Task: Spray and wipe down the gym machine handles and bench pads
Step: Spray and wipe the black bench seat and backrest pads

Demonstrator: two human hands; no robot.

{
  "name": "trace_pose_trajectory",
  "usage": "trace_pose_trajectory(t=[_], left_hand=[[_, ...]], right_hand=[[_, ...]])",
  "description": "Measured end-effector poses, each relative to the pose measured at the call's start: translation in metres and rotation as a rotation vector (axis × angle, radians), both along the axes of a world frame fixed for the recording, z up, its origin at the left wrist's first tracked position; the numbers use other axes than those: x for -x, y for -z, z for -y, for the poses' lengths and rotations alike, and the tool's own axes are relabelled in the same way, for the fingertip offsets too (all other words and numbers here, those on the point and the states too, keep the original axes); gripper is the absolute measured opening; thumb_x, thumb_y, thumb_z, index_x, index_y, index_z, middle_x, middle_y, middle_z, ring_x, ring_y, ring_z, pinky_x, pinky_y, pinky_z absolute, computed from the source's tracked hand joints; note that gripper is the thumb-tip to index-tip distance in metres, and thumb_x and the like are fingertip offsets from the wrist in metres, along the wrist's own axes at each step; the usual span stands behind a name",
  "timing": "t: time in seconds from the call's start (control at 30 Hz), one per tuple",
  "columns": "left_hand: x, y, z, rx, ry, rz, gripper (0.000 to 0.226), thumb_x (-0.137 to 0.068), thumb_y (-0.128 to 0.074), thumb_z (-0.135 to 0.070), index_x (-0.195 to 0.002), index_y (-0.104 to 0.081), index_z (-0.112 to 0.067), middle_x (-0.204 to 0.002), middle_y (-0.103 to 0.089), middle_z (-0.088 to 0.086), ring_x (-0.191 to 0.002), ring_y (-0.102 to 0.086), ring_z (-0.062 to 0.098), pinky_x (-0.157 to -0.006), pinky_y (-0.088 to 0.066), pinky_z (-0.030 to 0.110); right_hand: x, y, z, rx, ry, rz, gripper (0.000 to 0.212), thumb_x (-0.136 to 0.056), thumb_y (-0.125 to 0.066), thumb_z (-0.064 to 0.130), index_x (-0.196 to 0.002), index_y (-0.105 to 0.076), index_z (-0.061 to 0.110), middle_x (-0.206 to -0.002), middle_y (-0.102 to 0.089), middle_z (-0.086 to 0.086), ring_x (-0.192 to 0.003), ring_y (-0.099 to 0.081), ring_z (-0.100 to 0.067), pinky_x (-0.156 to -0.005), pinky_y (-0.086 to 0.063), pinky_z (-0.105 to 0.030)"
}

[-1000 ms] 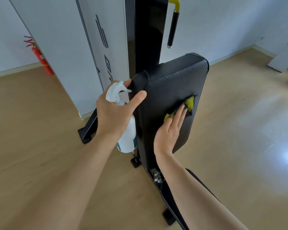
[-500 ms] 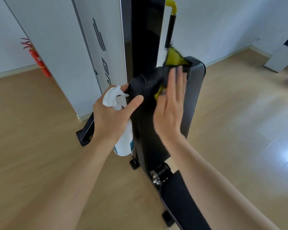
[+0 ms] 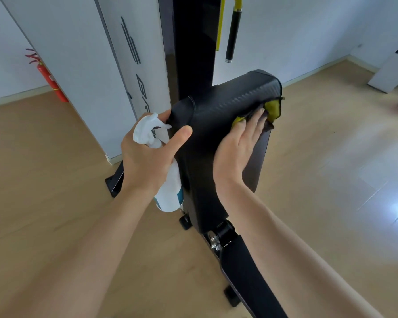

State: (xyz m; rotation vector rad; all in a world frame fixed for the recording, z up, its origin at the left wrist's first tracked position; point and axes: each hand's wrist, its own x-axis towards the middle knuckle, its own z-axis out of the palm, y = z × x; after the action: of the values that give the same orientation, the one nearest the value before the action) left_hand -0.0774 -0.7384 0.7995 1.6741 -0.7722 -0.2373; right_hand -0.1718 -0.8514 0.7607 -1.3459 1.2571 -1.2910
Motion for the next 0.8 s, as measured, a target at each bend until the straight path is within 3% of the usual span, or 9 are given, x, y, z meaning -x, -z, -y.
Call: trace_pose_trajectory(t=[0.1,0.17,0.2,0.3,0.43,0.6,0.67,0.73,0.8], left_hand=[[0.000,0.002,0.001,-0.018,-0.006,0.027,0.030,-0.081,-0.079,-0.050,-0.099,-0.068,-0.029,-0.093,-0.065,-0.014,-0.080,-0.064,0.018,-0.077,-0.059,0.026],[0.002,0.001,0.001,-0.012,-0.019,0.025,0.025,-0.081,-0.080,-0.047,-0.094,-0.066,-0.030,-0.093,-0.065,-0.021,-0.086,-0.064,0.012,-0.075,-0.052,0.011],[0.002,0.001,0.002,-0.006,-0.023,0.024,0.023,-0.080,-0.081,-0.045,-0.090,-0.065,-0.032,-0.095,-0.065,-0.022,-0.086,-0.064,0.012,-0.076,-0.051,0.010],[0.004,0.002,0.002,0.008,-0.031,0.021,0.022,-0.079,-0.081,-0.047,-0.079,-0.061,-0.038,-0.101,-0.068,-0.024,-0.081,-0.064,0.023,-0.085,-0.056,0.028],[0.006,0.001,0.002,0.016,-0.032,0.042,0.021,-0.079,-0.080,-0.049,-0.078,-0.060,-0.041,-0.097,-0.065,-0.032,-0.076,-0.065,0.025,-0.080,-0.060,0.047],[0.009,0.001,0.000,-0.029,-0.052,0.030,0.020,-0.075,-0.072,-0.064,-0.084,-0.061,-0.050,-0.105,-0.069,-0.012,-0.094,-0.068,0.028,-0.085,-0.059,0.049],[0.012,0.000,-0.002,-0.064,-0.055,0.039,0.026,-0.079,-0.070,-0.063,-0.093,-0.062,-0.043,-0.093,-0.067,-0.002,-0.089,-0.068,0.026,-0.079,-0.061,0.040],[0.018,-0.004,-0.005,-0.121,-0.073,0.083,0.031,-0.085,-0.067,-0.059,-0.095,-0.058,-0.032,-0.086,-0.064,-0.001,-0.082,-0.067,0.022,-0.067,-0.057,0.027],[0.025,-0.009,-0.009,-0.153,-0.120,0.104,0.031,-0.088,-0.064,-0.059,-0.093,-0.055,-0.029,-0.083,-0.063,-0.002,-0.076,-0.065,0.020,-0.062,-0.057,0.028]], right_hand=[[-0.006,-0.004,0.002,0.195,-0.001,-0.069,0.055,-0.108,-0.023,0.034,-0.161,-0.009,0.028,-0.169,-0.002,0.008,-0.154,0.004,-0.006,-0.127,-0.003,-0.036],[-0.004,0.004,0.007,0.239,0.026,-0.074,0.054,-0.108,-0.023,0.032,-0.161,-0.011,0.027,-0.169,-0.006,0.007,-0.155,0.001,-0.006,-0.127,-0.006,-0.038],[-0.002,0.012,0.011,0.217,0.050,-0.061,0.053,-0.109,-0.022,0.032,-0.161,-0.012,0.028,-0.169,-0.007,0.007,-0.155,-0.001,-0.007,-0.127,-0.007,-0.037],[0.007,0.044,0.020,-0.065,0.141,0.022,0.052,-0.110,-0.018,0.034,-0.161,-0.013,0.029,-0.169,-0.009,0.007,-0.155,-0.005,-0.010,-0.127,-0.008,-0.035],[0.019,0.101,0.014,-0.392,0.201,0.026,0.053,-0.109,-0.015,0.036,-0.161,-0.013,0.027,-0.168,-0.014,0.007,-0.155,-0.012,-0.014,-0.126,-0.011,-0.037],[0.012,0.144,-0.033,-0.805,0.205,0.079,0.055,-0.106,-0.017,0.042,-0.159,-0.019,0.031,-0.161,-0.033,0.001,-0.145,-0.035,-0.029,-0.121,-0.026,-0.049],[0.013,0.140,-0.048,-0.932,0.154,0.113,0.053,-0.106,-0.020,0.042,-0.158,-0.026,0.030,-0.152,-0.044,-0.002,-0.135,-0.046,-0.028,-0.116,-0.035,-0.047],[0.023,0.116,-0.052,-1.010,0.095,0.200,0.044,-0.107,-0.029,0.036,-0.145,-0.044,0.024,-0.127,-0.058,-0.005,-0.105,-0.060,-0.022,-0.101,-0.048,-0.040],[0.035,0.090,-0.047,-1.055,0.058,0.259,0.022,-0.107,-0.034,0.024,-0.110,-0.055,0.018,-0.089,-0.057,-0.004,-0.068,-0.054,-0.016,-0.077,-0.052,-0.032]])
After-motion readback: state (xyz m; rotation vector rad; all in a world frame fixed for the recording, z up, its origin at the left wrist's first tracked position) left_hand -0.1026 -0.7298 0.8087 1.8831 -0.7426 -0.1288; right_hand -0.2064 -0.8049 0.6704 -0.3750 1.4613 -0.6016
